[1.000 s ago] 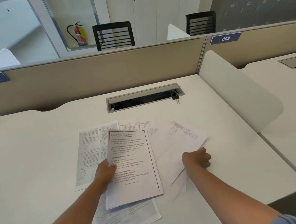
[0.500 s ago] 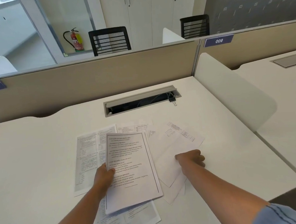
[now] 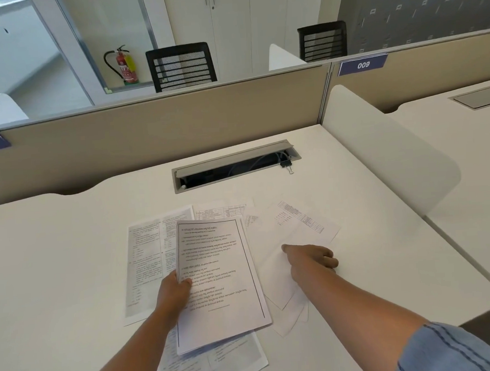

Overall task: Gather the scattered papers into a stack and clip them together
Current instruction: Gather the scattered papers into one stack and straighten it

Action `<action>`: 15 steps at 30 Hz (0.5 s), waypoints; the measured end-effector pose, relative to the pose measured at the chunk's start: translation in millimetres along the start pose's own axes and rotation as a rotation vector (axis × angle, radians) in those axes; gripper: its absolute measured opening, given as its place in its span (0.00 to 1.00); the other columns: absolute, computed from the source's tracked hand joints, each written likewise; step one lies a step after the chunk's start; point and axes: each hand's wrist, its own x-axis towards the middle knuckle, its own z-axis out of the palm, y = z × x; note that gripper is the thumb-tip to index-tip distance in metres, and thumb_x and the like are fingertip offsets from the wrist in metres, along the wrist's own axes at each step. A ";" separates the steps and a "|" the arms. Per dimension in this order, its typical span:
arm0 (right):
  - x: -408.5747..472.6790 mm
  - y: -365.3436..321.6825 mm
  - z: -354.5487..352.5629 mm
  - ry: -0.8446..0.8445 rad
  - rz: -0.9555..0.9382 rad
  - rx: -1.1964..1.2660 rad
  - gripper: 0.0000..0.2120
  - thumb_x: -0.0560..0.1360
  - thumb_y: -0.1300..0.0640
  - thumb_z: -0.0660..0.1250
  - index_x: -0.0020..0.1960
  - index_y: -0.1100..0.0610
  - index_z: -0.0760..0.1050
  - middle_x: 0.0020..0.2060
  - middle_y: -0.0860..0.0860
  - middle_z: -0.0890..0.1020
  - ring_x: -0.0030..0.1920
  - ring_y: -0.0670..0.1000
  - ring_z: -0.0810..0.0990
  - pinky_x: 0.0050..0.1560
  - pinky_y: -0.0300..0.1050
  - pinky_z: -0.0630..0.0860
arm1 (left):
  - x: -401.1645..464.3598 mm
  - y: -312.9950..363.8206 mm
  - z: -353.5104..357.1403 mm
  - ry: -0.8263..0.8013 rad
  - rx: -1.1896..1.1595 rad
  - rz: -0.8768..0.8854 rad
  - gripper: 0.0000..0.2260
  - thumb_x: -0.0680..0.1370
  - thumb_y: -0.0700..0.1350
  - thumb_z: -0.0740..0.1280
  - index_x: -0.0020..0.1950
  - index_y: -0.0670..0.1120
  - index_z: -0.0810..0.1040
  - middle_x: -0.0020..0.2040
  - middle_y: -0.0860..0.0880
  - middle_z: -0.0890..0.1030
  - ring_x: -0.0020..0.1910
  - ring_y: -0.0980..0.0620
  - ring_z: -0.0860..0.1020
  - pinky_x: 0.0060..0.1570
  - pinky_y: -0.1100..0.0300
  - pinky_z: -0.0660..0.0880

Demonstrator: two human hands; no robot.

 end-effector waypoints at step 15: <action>11.6 -5.4 7.5 -0.007 -0.412 -0.232 0.23 0.71 0.61 0.71 0.64 0.57 0.70 0.63 0.57 0.69 0.63 0.61 0.71 0.62 0.55 0.77 | 3.5 -2.2 1.4 0.001 -0.018 -0.018 0.15 0.83 0.38 0.62 0.69 0.45 0.76 0.56 0.46 0.83 0.54 0.42 0.82 0.57 0.46 0.81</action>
